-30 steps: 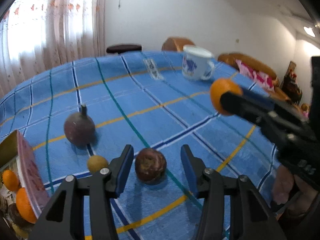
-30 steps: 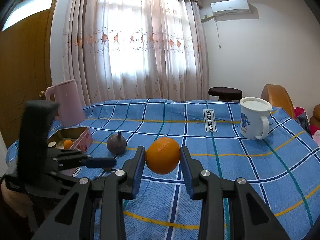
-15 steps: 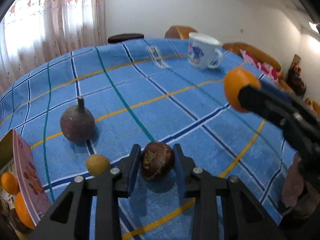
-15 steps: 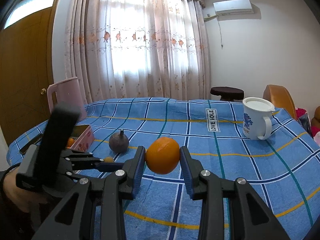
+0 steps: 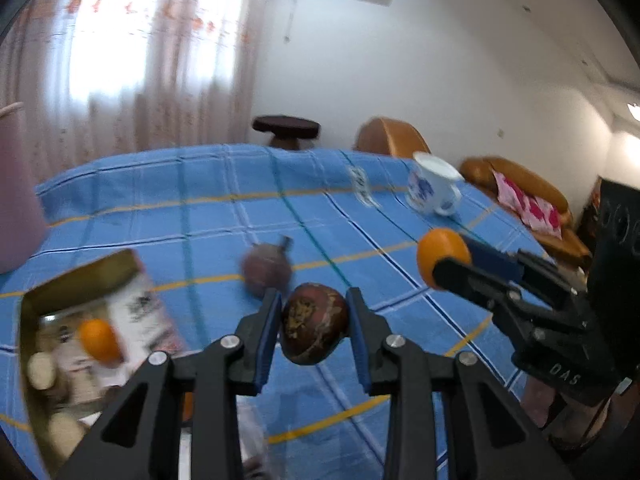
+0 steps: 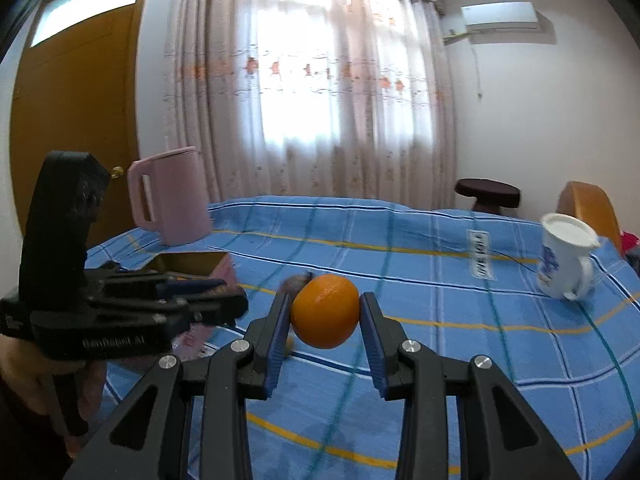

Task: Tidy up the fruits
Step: 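Carry the small orange in the right tool while the left tool carries the brown fruit over the tin box, then open both tools to drop the small orange and brown fruit into the tin box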

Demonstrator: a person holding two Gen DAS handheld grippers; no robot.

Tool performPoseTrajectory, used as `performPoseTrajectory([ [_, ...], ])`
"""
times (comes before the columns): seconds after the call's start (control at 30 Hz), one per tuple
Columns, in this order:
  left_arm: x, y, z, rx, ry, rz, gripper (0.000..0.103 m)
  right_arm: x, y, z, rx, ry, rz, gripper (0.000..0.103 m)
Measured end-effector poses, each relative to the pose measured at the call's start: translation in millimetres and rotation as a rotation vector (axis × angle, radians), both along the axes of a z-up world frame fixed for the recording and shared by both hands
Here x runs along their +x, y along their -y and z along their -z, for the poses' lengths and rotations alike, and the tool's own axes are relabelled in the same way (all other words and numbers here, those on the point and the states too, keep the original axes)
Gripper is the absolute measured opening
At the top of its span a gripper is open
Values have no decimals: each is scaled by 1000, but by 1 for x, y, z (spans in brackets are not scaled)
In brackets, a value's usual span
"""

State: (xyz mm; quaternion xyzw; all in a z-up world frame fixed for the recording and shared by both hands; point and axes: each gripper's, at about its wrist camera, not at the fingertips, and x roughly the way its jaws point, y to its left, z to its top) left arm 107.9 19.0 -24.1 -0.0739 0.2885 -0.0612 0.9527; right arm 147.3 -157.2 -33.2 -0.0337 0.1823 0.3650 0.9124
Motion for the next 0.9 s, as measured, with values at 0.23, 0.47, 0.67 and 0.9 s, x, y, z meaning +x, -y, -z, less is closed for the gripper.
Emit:
performPoseTrajectory([
  [0.23,-32,-54,-14,11,69,-135,34,-10,-50,-16,15,-8,-125,37],
  [0.47,-54,-111,-2,-28,57,-258,34,-33,-118,-15,-42,1,-258,37],
  [0.67,-67,-134,12,-50,46,-308,34,-45,-160,8,-116,-22,-326,37],
  [0.9,-71,-141,25,-55,22,-326,35,-49,-183,25,-181,-65,-364,38],
])
